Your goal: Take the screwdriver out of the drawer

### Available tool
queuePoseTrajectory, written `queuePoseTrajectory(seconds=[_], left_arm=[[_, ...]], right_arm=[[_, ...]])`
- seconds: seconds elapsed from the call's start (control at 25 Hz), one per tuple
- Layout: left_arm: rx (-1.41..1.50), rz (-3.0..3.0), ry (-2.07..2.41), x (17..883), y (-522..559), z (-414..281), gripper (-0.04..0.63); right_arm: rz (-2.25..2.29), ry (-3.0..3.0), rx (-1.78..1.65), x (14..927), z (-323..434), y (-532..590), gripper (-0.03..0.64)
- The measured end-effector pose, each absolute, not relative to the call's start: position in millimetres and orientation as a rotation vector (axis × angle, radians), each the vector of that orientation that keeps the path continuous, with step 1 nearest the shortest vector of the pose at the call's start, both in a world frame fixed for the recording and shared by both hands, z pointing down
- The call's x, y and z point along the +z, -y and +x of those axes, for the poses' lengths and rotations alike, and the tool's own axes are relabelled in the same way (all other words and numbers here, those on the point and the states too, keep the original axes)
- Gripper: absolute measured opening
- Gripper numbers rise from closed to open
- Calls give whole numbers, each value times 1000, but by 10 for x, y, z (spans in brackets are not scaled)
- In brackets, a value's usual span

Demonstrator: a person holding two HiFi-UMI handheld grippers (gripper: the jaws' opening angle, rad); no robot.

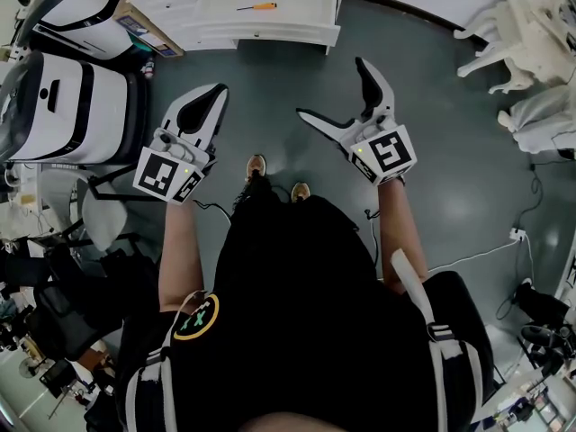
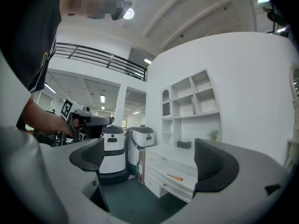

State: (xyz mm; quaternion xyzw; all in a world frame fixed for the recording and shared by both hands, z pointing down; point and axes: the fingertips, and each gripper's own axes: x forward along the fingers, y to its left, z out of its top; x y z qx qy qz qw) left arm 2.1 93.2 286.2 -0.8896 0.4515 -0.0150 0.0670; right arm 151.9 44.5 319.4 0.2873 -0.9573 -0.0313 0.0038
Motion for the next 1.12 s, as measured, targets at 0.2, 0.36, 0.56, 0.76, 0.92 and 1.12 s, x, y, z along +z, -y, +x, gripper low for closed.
queuePoseTrajectory(seconds=[0.2,0.36,0.56,0.76,0.92,1.12], left_arm=[[-46,-2677,-1342,2859,-891,107,21],[-39,-2676,-1329,2860,-828,128,21],[-32,-2671,-1328,2883,-685,41,21],[-31,-2673,-1333,2937,-431,-118,21],[-41,-2680,-1331,3005,-152,-228,21],[-51,-2689,-1308,3074,226,-391,21]], right_arm=[[897,3008,-100,3217,1547,-436,592],[901,3004,-108,3227,1555,-378,592],[909,2997,-104,3268,1488,-228,592],[908,2992,-100,3300,1343,16,592],[898,2987,-101,3335,1213,262,592],[899,2975,-89,3411,1020,636,592]])
